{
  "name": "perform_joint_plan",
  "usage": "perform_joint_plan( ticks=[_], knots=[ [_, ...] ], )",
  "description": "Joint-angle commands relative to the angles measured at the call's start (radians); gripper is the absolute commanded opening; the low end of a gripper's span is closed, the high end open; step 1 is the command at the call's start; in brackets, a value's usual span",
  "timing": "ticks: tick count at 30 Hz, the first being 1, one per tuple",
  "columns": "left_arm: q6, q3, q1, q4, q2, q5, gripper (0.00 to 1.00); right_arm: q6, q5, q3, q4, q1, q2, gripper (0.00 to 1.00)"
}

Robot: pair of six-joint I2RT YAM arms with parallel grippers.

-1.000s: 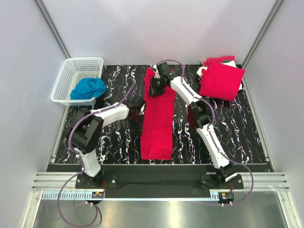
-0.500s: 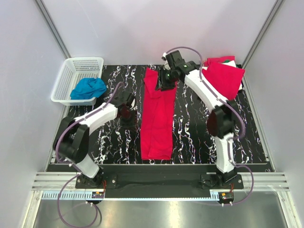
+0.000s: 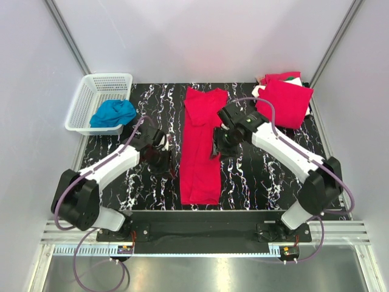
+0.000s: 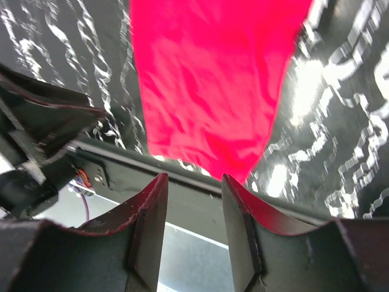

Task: Fold and stack the t-shirts
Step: Fold the tshirt

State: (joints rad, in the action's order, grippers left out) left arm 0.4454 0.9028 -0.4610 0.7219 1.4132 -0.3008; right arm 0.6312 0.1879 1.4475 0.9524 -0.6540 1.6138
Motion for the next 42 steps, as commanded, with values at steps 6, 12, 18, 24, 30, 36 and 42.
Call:
perform_joint_plan(
  ticks=[6,12,18,24,30,36,42],
  knots=[
    [0.076,-0.005,-0.001,0.068,-0.099,-0.067,0.42,0.068,0.036,-0.202,0.023,-0.025,-0.252,0.48],
    [0.156,0.008,-0.099,0.067,-0.122,-0.022,0.44,0.14,0.097,-0.389,-0.055,-0.085,-0.324,0.48],
    [0.156,0.056,-0.195,0.016,-0.039,-0.023,0.44,0.134,0.09,-0.377,-0.106,-0.113,-0.246,0.48],
    [0.093,0.114,-0.228,-0.053,0.081,-0.072,0.44,0.124,-0.011,-0.256,-0.095,-0.11,-0.135,0.48],
    [0.058,0.142,-0.278,-0.085,0.156,-0.12,0.44,0.029,-0.122,-0.025,-0.066,-0.017,0.02,0.48],
    [0.075,0.151,-0.304,-0.088,0.167,-0.087,0.44,-0.169,-0.134,0.253,-0.011,0.119,0.205,0.48],
    [0.058,0.313,-0.358,-0.006,0.251,-0.057,0.45,-0.281,-0.119,0.607,0.057,0.243,0.444,0.49]
  ],
)
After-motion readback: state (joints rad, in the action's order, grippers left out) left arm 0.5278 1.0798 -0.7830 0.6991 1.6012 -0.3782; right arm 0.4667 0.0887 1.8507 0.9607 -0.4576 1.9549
